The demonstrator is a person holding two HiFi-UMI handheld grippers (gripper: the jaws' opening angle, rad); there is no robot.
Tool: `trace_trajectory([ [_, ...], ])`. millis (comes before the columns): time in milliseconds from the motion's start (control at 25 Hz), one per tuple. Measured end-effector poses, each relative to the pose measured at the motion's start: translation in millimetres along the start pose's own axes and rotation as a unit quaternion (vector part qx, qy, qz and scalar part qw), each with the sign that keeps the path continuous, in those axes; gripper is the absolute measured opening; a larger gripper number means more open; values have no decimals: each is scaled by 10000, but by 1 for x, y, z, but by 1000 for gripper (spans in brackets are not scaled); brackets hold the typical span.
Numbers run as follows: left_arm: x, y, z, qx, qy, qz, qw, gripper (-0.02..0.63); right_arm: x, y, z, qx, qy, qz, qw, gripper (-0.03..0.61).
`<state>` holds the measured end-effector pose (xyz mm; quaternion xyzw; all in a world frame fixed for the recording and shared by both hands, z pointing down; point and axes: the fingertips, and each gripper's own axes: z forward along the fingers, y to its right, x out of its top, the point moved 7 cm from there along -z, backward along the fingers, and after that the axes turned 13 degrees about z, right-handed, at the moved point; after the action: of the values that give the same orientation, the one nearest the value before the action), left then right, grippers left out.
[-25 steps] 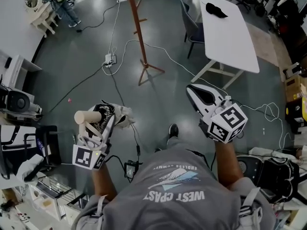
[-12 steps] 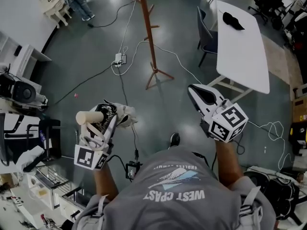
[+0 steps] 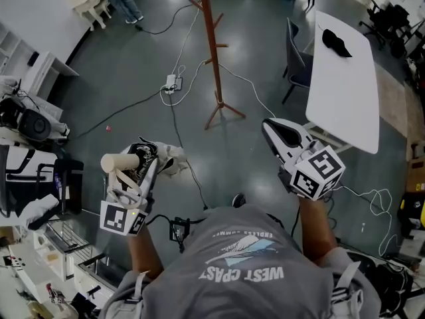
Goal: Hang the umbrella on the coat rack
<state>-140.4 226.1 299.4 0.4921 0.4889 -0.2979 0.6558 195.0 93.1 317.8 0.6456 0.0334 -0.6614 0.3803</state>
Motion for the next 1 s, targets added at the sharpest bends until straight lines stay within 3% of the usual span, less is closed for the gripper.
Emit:
trace_trajectory([
  [400,-16,-23,40,-226,-87,-71,9997,250,0,24,24,-233,-124,215,9994,31],
  [640,-34,-57,81,-553,123,-219,9982,250,17,36,44,-702,108,192,9973,31],
  [1000,-35,-103,148,-1111,484,-110,9926,249,45,37,72,-1098,408,96,9931,31],
])
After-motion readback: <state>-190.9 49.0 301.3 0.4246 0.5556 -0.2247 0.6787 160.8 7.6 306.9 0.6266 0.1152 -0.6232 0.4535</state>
